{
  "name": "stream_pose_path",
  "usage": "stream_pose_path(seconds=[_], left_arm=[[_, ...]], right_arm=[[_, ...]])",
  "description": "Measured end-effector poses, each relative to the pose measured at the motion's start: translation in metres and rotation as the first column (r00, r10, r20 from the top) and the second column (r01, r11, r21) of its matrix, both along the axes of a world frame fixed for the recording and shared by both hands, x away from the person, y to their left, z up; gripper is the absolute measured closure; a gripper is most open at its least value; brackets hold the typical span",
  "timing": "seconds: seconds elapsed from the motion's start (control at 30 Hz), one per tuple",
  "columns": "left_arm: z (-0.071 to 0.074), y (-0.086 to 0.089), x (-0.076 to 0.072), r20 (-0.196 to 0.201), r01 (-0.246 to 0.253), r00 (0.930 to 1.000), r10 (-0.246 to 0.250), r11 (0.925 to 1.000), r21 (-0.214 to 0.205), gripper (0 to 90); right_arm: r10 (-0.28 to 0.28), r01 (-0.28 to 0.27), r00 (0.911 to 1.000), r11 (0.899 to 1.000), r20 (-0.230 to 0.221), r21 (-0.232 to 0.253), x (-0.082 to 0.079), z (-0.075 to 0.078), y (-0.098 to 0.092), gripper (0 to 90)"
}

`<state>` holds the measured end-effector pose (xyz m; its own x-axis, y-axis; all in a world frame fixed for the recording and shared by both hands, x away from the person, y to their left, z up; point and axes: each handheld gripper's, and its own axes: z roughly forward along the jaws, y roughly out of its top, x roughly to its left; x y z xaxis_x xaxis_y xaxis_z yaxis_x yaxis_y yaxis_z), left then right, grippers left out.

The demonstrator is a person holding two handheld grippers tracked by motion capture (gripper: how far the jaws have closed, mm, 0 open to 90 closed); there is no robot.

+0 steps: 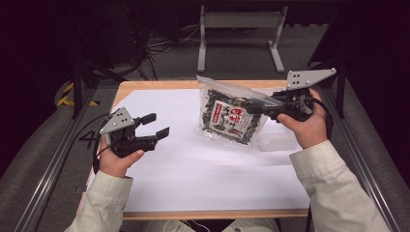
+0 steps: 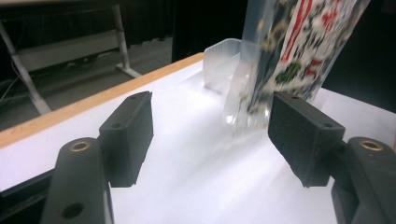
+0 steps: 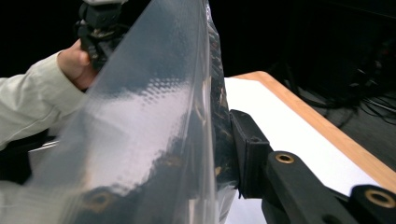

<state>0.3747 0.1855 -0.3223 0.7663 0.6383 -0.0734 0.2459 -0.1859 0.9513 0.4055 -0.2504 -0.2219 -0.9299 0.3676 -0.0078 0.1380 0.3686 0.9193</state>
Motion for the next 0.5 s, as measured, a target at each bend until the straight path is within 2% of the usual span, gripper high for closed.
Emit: stream_pose_path(seconds=[0.13,0.27,0.37,0.47,0.5], left_arm=[[-0.014,0.006,0.01,-0.046,-0.027,0.9986,0.026,0.9995,-0.014,31.9],[-0.03,0.013,0.024,-0.116,-0.062,0.9912,0.064,0.9979,0.019,31.6],[-0.04,0.015,0.03,-0.115,-0.066,0.991,0.07,0.9972,0.036,31.0],[-0.046,0.016,0.034,-0.13,-0.071,0.9886,0.077,0.9962,0.051,30.8],[-0.048,0.016,0.035,-0.144,-0.069,0.9868,0.074,0.9968,0.042,31.0]], right_arm=[[-0.05,0.05,0.9988,0.999,0.003,-0.003,0.004,0.008,-0.009,76.2],[-0.096,0.097,0.9953,0.995,0.011,-0.019,0.009,0.016,-0.016,76.2],[-0.123,0.123,0.9923,0.992,0.014,-0.027,0.013,0.02,-0.02,76.2],[-0.147,0.148,0.989,0.989,0.018,-0.031,0.018,0.022,-0.024,76.1],[-0.155,0.155,0.9877,0.987,0.019,-0.032,0.019,0.022,-0.026,76.2]])
